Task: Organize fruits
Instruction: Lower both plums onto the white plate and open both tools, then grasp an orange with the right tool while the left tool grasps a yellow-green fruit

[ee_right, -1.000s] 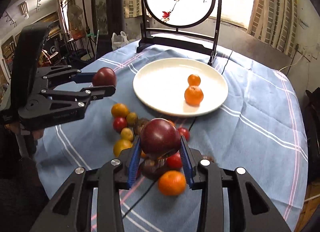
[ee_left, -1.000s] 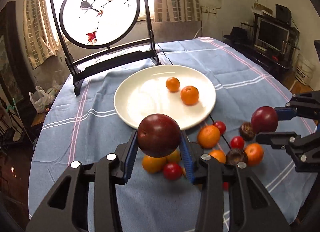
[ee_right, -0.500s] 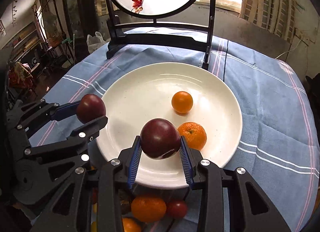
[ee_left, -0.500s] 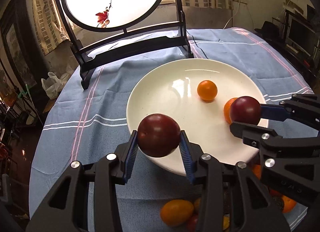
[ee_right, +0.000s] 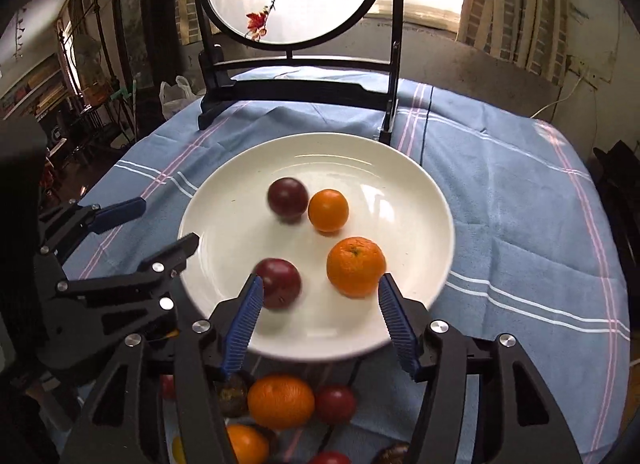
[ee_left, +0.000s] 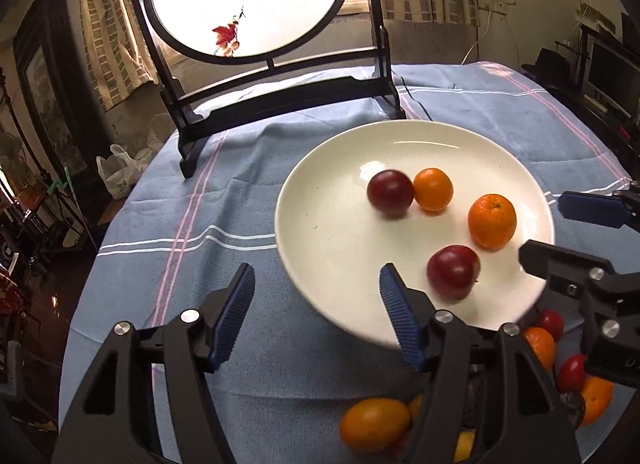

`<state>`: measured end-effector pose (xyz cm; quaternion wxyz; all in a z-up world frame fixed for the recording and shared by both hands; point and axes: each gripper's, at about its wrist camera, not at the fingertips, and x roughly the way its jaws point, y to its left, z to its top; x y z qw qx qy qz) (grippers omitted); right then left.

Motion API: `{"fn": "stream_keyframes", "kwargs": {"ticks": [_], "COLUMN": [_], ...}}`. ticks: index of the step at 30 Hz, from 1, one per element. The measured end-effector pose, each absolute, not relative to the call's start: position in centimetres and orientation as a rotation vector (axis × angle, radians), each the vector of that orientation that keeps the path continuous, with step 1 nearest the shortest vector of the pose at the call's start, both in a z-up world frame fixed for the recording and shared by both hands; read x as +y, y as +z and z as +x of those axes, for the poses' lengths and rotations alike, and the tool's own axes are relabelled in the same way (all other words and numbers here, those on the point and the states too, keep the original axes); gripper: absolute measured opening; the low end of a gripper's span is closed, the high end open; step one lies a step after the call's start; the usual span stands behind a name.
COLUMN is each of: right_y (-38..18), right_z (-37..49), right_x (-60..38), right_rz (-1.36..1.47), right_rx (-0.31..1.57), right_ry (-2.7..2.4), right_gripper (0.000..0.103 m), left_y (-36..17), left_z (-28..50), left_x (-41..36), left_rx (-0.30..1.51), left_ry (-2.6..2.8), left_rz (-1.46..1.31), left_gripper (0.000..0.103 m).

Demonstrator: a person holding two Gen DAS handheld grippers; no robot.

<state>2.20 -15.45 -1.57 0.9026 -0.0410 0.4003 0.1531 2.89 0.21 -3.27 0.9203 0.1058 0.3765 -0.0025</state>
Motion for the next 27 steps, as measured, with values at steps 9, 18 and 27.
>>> {"fn": "stream_keyframes", "kwargs": {"ticks": [9,18,27], "right_y": [-1.7,-7.0,-8.6], "right_z": [-10.7,-12.5,-9.8], "right_x": [-19.5,-21.9,-20.2], "right_rz": [-0.156,-0.196,-0.162], "right_rx": [0.772,0.918,0.976], "right_ry": [0.335,0.347,0.447], "right_gripper": [0.066,0.065,0.042], "left_y": [-2.8,-5.9,-7.8], "left_z": [-8.3,-11.5,-9.3], "left_x": [-0.5,-2.0,-2.2], "left_rx": [0.718,0.803,0.921], "left_ry": [-0.116,-0.257,-0.329], "left_rz": [0.214,0.281,0.146], "left_gripper": [0.076,0.076,0.07]}}
